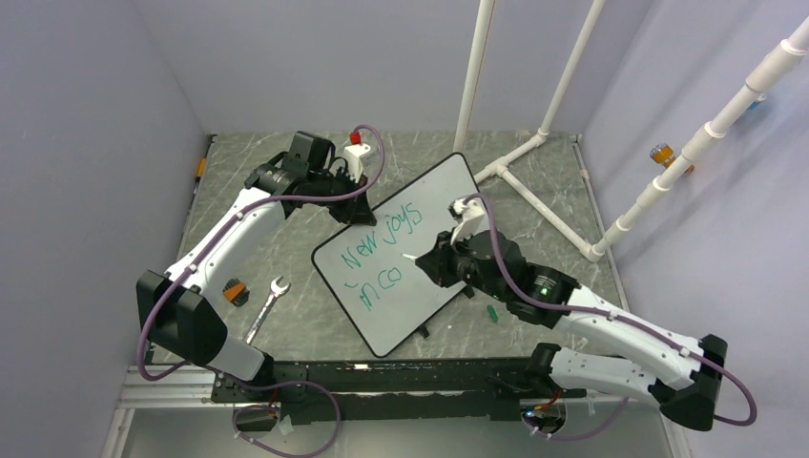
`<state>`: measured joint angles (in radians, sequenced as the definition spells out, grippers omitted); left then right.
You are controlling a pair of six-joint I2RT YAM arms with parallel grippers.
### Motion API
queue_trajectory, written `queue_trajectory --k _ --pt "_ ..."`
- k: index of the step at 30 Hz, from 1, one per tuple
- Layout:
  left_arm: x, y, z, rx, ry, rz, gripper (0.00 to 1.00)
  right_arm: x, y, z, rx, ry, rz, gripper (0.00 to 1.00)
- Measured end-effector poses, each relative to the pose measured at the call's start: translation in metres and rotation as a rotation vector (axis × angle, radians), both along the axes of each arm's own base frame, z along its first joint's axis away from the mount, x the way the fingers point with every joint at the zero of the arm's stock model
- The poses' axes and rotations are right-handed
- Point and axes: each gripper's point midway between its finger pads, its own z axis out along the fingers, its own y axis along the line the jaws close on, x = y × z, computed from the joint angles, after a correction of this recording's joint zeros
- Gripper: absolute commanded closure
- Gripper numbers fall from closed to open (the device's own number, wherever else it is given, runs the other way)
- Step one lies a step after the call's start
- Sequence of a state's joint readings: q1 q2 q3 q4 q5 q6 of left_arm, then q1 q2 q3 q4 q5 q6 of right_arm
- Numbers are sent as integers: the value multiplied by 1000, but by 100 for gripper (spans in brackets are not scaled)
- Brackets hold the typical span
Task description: Write a sentence on the whiteboard
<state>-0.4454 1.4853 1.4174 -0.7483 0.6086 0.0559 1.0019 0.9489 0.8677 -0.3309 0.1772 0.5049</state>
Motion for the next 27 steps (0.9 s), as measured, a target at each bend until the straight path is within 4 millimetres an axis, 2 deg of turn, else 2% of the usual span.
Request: queue_trajectory --k 3,7,10,20,27 --pt "0 0 0 0 -1 0 100 0 -11 10 55 -14 -31 100" --pt "0 0 0 0 -1 0 100 6 -28 2 93 4 -77 100" --pt "0 0 0 0 -1 -1 100 11 -32 -1 97 21 -93 100" --pt "0 -1 0 -1 -2 -2 100 7 -25 -9 58 22 -22 100" --pt "0 -1 0 -1 -2 -2 100 6 -15 -34 -26 54 45 100"
